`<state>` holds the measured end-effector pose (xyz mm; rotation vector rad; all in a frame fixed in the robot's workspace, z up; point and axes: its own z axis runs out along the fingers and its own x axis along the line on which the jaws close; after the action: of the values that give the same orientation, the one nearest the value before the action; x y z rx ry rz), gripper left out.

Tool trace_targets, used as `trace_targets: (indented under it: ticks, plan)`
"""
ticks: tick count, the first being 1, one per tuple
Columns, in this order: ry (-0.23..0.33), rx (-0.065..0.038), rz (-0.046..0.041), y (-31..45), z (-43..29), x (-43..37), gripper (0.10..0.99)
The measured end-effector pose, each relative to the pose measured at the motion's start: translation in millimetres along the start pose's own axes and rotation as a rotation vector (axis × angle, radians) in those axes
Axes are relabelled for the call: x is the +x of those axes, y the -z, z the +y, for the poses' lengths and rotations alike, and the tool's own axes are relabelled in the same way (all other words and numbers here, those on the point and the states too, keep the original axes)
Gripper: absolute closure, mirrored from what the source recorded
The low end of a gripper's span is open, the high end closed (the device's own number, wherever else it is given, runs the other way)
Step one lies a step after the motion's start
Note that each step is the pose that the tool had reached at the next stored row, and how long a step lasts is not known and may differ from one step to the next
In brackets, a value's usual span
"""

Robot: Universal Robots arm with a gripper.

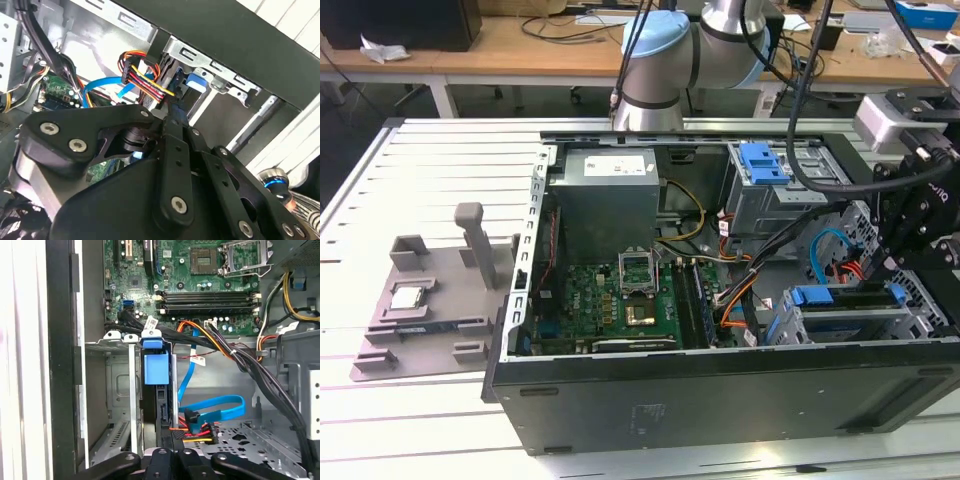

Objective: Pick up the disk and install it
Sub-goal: 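Insert the first disk wire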

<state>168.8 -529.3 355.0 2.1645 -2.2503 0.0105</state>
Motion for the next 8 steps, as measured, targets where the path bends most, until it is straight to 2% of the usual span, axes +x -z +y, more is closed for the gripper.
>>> trace_targets:
  ticks: [2,8]
  plan:
    - [0.0,0.0,-0.0001,2.7,0.0,-0.3,0.984]
    - [0.0,0.0,0.0007,18.2,0.2,-2.9,0.984]
